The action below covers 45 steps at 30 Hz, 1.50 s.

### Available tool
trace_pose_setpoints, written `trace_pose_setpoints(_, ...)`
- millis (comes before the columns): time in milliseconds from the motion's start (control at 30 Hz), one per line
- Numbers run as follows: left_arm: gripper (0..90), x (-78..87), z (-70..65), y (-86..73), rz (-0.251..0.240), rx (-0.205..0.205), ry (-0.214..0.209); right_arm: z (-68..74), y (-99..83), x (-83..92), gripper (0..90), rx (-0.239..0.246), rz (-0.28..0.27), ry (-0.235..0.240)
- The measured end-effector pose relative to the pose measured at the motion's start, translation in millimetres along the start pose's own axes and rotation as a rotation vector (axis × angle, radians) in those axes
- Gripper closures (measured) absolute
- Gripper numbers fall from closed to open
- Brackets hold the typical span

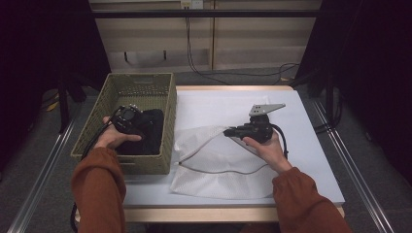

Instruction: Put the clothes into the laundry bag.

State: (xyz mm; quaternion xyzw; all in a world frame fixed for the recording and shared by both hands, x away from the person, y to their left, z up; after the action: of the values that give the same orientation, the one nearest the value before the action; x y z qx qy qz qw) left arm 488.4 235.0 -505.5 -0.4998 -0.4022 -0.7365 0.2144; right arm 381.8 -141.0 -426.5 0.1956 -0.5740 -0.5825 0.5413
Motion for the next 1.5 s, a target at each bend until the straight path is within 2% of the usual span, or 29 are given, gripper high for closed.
trace_pose_setpoints(33, 0.0, -0.8, 1.3, -0.5, -0.002, 0.008, 0.009, -0.1, -0.3, 0.0, 88.5, 0.0, 0.0, 0.001)
trace_pose_setpoints(133, 0.0, -4.2, 3.6, -4.0, -0.003, -0.016, 0.034, -0.4, -1.6, 0.4, 88.5, -0.002, 0.002, 0.001)
trace_pose_setpoints(167, 0.0, -4.1, 4.4, -4.0, -0.004, -0.013, 0.028, -0.8, -1.9, 0.3, 88.5, -0.004, 0.001, 0.0)
trace_pose_setpoints(200, 0.0, -4.6, 4.1, -3.2, -0.011, 0.03, 0.023, -1.1, -1.9, 0.4, 88.5, -0.005, 0.0, -0.001)
trace_pose_setpoints(267, 0.0, -5.8, 4.3, -3.2, -0.007, 0.043, 0.017, -1.2, -1.6, 0.8, 88.2, -0.005, -0.002, -0.002)
trace_pose_setpoints(300, 0.3, -5.8, 4.3, -3.2, -0.007, 0.043, 0.017, -1.2, -1.6, 0.8, 88.2, -0.005, -0.002, -0.002)
trace_pose_setpoints(333, 0.3, -4.5, 5.9, -3.8, 0.019, 0.017, 0.016, -1.3, -1.5, 1.1, 88.2, -0.003, -0.003, -0.001)
trace_pose_setpoints(400, 10.5, -2.3, 8.1, -3.3, 0.047, 0.025, 0.03, -0.7, -1.5, 0.9, 88.2, -0.002, -0.001, 0.0)
trace_pose_setpoints(433, 14.9, -1.6, 9.7, -2.9, 0.054, 0.026, 0.052, -0.7, -1.6, 0.6, 88.2, -0.003, 0.0, 0.001)
trace_pose_setpoints(467, 19.4, -0.8, 11.0, -2.8, 0.072, 0.018, 0.061, -0.6, -1.9, 0.4, 88.3, -0.003, 0.002, 0.0)
trace_pose_setpoints(500, 21.6, -0.7, 11.3, -2.2, 0.071, 0.032, 0.063, -0.7, -2.0, 0.0, 88.2, -0.001, 0.003, 0.0)
trace_pose_setpoints(533, 25.6, -0.3, 13.2, -2.7, 0.074, 0.01, 0.077, -0.6, -2.1, -0.1, 88.2, 0.002, 0.004, 0.002)
trace_pose_setpoints(567, 29.3, -0.3, 13.2, -2.7, 0.074, 0.01, 0.077, -0.1, -2.4, 0.0, 88.3, 0.002, 0.006, 0.007)
trace_pose_setpoints(600, 35.7, 1.8, 14.9, -2.7, 0.09, 0.01, 0.101, -0.1, -2.7, 0.0, 88.3, 0.004, 0.006, 0.007)
trace_pose_setpoints(667, 40.5, 2.0, 16.7, -1.3, 0.095, 0.003, 0.119, -1.3, -3.2, 0.2, 88.5, 0.0, 0.007, 0.003)
trace_pose_setpoints(767, 49.0, 5.2, 18.3, -1.0, 0.096, 0.044, 0.102, -1.2, -3.2, 1.1, 88.6, 0.001, 0.008, 0.0)
trace_pose_setpoints(833, 55.0, 5.8, 19.0, -0.9, 0.086, 0.056, 0.103, -1.0, -2.7, 2.0, 88.6, 0.0, 0.004, -0.004)
trace_pose_setpoints(867, 57.6, 7.9, 20.7, -0.3, 0.074, 0.089, 0.093, -1.1, -2.7, 2.2, 88.6, 0.001, 0.005, -0.004)
trace_pose_setpoints(933, 60.4, 10.2, 22.5, 0.4, 0.077, 0.088, 0.083, -1.5, -2.7, 2.3, 88.6, -0.002, 0.005, -0.007)
trace_pose_setpoints(1033, 62.0, 13.5, 23.3, 1.4, 0.041, 0.146, 0.065, -2.0, -2.7, 2.0, 88.6, -0.002, 0.005, -0.006)
trace_pose_setpoints(1067, 62.4, 16.6, 25.1, 1.3, 0.04, 0.15, 0.054, -2.3, -2.8, 1.8, 88.6, -0.004, 0.005, -0.007)
trace_pose_setpoints(1100, 62.7, 18.2, 26.7, 2.1, 0.015, 0.152, 0.046, -2.4, -2.7, 1.7, 88.6, -0.002, 0.005, -0.007)
trace_pose_setpoints(1200, 62.8, 22.4, 27.4, 3.9, -0.021, 0.201, 0.041, -2.2, -1.7, 1.8, 88.7, -0.001, 0.004, -0.008)
trace_pose_setpoints(1267, 62.7, 25.5, 26.0, 6.0, -0.035, 0.208, 0.03, -2.2, -1.4, 1.8, 88.7, -0.001, 0.003, -0.007)
trace_pose_setpoints(1367, 62.8, 34.6, 24.7, 10.2, -0.082, 0.212, -0.005, -1.6, -1.2, 1.6, 88.7, 0.0, 0.003, -0.004)
trace_pose_setpoints(1500, 63.1, 47.2, 24.4, 15.3, -0.156, 0.236, -0.021, -1.2, -1.0, 2.2, 88.7, 0.002, 0.003, -0.003)
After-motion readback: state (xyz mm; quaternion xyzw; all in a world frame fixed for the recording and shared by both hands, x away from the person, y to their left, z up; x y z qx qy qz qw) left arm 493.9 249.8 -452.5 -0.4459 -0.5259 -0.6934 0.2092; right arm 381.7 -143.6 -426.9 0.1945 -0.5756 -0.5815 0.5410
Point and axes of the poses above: each handheld gripper's, and its own axes: x roughly backward along the jaws, y roughly out of its top, z roughly to its left, the point moved 6 cm from there along -x, roughly forward along the jaws, and after that the axes turned 3 degrees about y, right-handed, at the moved point
